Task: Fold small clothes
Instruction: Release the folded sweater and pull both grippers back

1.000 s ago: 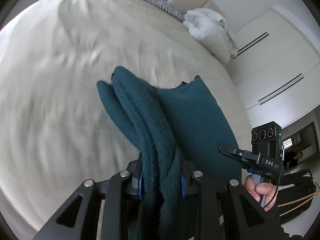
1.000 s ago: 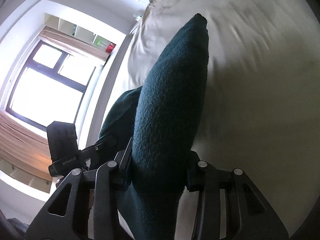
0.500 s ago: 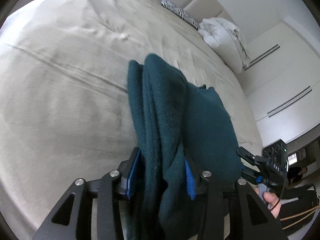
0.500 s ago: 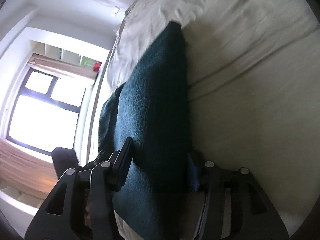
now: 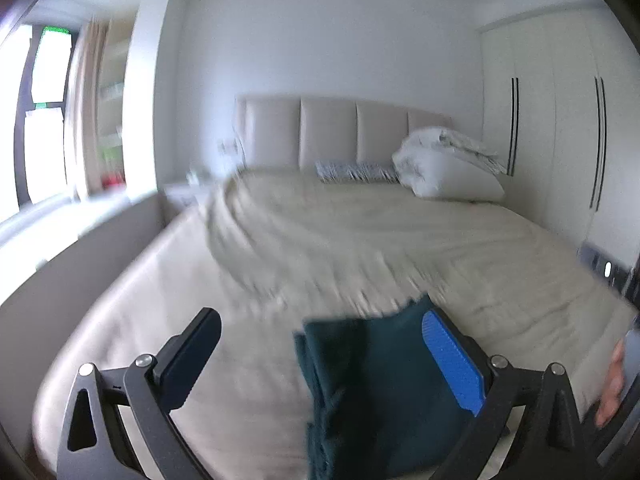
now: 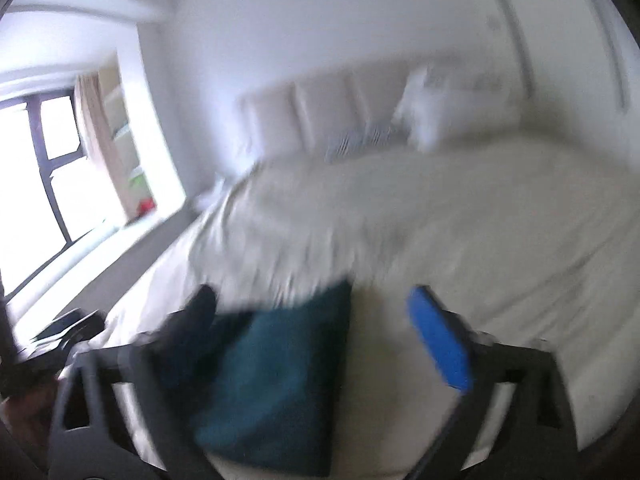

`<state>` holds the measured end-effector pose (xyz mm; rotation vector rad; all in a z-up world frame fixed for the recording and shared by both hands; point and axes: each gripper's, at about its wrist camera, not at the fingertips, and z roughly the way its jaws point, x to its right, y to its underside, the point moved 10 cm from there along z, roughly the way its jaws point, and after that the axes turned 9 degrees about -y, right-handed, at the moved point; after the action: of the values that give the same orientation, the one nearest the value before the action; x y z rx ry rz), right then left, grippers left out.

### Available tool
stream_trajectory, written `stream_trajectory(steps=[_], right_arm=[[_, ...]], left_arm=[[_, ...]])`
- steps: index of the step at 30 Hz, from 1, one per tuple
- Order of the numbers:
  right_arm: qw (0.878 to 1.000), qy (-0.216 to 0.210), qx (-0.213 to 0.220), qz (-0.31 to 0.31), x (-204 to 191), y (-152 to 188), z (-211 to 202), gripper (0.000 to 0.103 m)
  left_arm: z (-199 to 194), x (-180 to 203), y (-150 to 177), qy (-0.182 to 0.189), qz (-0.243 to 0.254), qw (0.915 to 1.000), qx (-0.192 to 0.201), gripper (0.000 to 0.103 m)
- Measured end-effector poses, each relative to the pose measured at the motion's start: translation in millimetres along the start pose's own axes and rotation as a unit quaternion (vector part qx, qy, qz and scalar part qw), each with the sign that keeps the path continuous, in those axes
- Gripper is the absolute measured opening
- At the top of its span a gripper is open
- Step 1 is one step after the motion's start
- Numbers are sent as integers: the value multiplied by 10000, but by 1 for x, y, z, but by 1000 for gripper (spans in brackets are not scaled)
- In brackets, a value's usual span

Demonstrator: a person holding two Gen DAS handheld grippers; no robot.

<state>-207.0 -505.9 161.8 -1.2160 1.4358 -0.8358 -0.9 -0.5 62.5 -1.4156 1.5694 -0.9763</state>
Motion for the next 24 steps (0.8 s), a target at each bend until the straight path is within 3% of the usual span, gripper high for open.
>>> stream_trajectory(steps=[1, 4, 7, 10, 12, 16, 21, 24], right_arm=[[9995, 173, 231, -84, -5, -15, -12, 103], [9997, -55, 237, -91, -17, -43, -30, 103], [9994, -181, 308, 9, -29, -60, -45, 103], [9996, 25, 120, -260, -38, -64, -49, 103], [9984, 211, -351, -387, -40, -50, -37, 103], [9916, 253, -1263, -139, -46, -11, -16, 103], [9722, 486, -2290, 34, -40, 51, 15, 103], [9650, 612, -2551, -25, -35, 83, 32, 103]], left_arm=[[-9, 0, -9, -108, 55, 9999, 122, 103], [-25, -3, -26, -211, 27, 9997, 151, 103], [-39, -17, -33, -387, -247, 9989, 2, 103], [-34, -21, -27, -539, -225, 9981, -201, 103], [-23, -21, -9, -618, -190, 9965, -535, 103], [-2, -16, 34, -380, -272, 9909, -1266, 103], [14, -9, 76, -567, 45, 9842, -1675, 103], [19, -9, 91, -625, 100, 9812, -1821, 103]])
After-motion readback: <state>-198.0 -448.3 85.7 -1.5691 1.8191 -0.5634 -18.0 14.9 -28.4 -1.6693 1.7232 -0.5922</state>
